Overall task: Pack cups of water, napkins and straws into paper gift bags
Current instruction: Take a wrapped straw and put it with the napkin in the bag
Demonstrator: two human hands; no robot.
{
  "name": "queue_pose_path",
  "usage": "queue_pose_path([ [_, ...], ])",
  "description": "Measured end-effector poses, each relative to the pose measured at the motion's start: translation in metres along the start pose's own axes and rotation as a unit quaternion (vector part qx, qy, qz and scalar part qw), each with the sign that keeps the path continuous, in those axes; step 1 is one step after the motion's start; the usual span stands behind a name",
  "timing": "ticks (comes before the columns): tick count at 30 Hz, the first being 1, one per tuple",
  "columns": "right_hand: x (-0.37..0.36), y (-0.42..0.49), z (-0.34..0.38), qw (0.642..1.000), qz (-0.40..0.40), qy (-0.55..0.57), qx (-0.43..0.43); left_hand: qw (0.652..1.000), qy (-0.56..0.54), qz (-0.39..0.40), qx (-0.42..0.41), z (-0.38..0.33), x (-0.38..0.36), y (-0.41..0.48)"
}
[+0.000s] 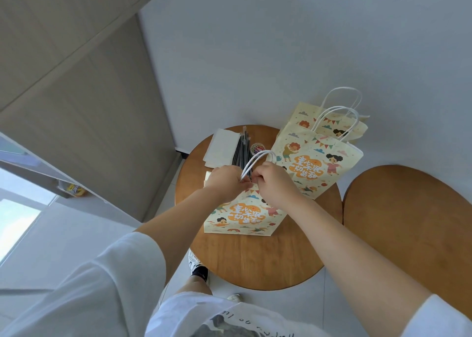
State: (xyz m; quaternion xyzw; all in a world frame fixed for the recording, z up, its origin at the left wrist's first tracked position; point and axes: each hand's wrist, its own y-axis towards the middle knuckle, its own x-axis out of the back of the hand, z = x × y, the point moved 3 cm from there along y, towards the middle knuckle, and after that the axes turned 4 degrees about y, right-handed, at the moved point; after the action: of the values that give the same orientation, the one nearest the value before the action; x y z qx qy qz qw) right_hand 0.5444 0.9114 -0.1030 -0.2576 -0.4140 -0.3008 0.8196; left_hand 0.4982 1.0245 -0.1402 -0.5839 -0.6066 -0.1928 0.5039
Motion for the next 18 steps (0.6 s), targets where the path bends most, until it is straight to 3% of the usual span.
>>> queue_pose_path([
  [11, -0.010, 0.010, 0.000, 0.992, 0.089, -0.092, -0.007, 0.995, 0.080, -0.015, -0.053, 0.001, -0.001, 0.003],
  [18, -0.020, -0.001, -0.006, 0.997, -0.017, -0.076, 0.026, 0.990, 0.113, -0.013, -0.084, 0.002, 0.012, -0.004],
])
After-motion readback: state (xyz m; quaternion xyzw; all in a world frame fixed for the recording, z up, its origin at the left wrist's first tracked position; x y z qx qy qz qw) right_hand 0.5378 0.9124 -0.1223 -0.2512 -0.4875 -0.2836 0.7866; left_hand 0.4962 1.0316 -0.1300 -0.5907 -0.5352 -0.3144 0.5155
